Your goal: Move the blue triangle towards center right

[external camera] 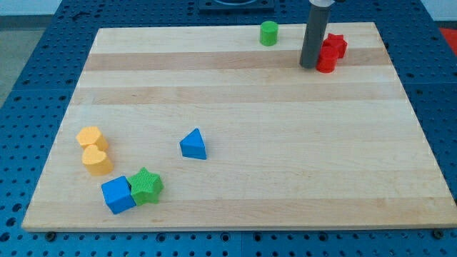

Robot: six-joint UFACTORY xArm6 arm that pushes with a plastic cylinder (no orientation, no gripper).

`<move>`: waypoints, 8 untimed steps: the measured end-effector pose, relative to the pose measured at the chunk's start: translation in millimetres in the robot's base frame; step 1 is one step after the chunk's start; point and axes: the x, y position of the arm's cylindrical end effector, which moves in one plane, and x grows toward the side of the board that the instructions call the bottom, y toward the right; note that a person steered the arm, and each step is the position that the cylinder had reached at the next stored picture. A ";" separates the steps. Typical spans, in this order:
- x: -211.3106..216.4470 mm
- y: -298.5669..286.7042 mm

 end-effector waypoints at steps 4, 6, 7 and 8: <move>70.8 -119.5; 79.3 -222.9; 102.0 -246.6; 142.0 -246.1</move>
